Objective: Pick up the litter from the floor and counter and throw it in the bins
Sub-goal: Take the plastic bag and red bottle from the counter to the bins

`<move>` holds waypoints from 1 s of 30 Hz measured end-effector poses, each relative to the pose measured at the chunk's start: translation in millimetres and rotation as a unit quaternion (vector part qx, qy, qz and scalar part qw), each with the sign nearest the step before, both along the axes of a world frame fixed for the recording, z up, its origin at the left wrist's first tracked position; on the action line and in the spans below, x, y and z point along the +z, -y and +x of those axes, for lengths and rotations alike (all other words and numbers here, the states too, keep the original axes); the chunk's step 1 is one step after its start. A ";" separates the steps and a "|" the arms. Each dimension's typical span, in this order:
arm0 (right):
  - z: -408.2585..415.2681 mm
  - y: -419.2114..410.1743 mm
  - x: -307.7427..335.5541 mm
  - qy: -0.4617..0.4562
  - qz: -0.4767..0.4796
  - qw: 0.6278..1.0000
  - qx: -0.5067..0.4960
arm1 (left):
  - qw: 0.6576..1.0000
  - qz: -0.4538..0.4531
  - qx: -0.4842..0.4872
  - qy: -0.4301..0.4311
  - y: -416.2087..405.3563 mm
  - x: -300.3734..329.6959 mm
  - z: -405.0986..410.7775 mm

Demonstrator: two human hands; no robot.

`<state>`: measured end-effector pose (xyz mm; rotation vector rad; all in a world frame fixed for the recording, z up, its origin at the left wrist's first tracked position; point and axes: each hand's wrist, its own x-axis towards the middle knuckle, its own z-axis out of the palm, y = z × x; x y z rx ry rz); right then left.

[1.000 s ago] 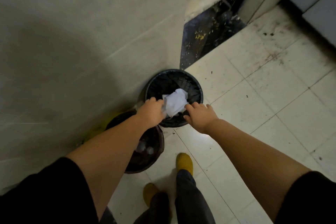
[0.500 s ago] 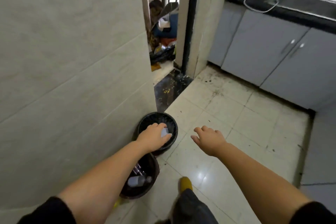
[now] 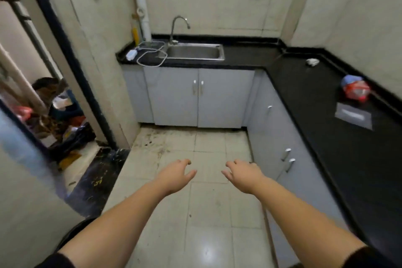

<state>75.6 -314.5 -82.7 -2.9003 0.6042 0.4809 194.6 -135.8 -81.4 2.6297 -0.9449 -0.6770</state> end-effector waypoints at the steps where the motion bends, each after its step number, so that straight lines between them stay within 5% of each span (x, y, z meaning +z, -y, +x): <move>1: -9.3 29.8 4.1 0.003 -0.005 1.000 -0.021 | 1.000 -0.003 -0.019 0.002 34.2 3.5 -2.4; 9: -105.0 246.9 27.9 0.016 -0.016 0.980 -0.198 | 0.987 -0.037 -0.157 -0.022 294.3 19.4 -55.8; 18: -180.3 390.9 20.9 0.037 -0.002 0.932 -0.360 | 0.947 -0.025 -0.320 -0.001 484.0 12.3 -94.8; 30: -84.6 615.4 -1.2 0.096 -0.032 0.879 -0.467 | 0.869 0.002 -0.493 0.024 734.7 -21.8 -45.5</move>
